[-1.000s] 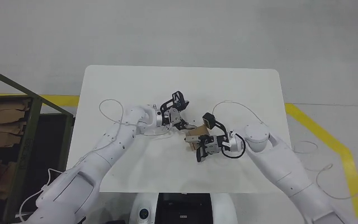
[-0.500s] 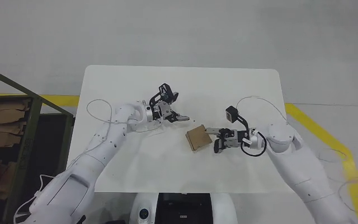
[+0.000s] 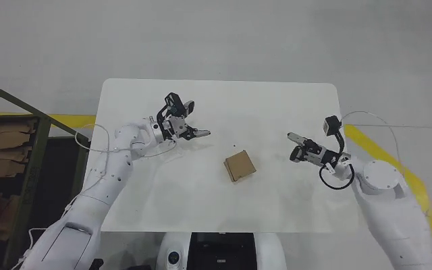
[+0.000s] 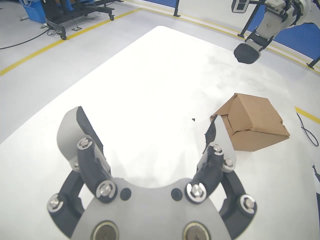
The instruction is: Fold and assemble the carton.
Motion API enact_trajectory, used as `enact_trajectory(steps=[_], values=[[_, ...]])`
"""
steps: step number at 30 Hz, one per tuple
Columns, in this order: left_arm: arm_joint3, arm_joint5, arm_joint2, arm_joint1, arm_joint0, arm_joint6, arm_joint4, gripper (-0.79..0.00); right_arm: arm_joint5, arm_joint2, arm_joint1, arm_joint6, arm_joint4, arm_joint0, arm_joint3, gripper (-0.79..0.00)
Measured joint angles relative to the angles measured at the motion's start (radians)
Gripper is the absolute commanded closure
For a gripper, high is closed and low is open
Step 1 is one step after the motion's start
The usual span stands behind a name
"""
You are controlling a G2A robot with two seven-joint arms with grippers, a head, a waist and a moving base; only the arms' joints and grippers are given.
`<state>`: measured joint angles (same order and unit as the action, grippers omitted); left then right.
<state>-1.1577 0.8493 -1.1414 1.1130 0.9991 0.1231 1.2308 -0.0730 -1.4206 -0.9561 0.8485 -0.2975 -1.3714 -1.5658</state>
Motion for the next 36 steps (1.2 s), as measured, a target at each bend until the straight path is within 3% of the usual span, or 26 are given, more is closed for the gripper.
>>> enact_trajectory(steps=[8, 19, 36], values=[[-0.069, -0.025, -0.095, -0.025, 0.046, -0.055, -0.028, -0.785, -0.080, -0.114, 0.008, -0.141, 0.047, -0.057, -0.037, -0.785], [-0.138, -0.027, -0.177, -0.048, 0.095, -0.131, -0.073, -0.785, -0.095, -0.226, 0.017, -0.181, 0.079, -0.068, -0.052, -0.785], [-0.165, -0.026, -0.189, -0.054, 0.111, -0.159, -0.100, -0.784, -0.097, -0.237, 0.016, -0.203, 0.082, -0.063, -0.064, -0.784]])
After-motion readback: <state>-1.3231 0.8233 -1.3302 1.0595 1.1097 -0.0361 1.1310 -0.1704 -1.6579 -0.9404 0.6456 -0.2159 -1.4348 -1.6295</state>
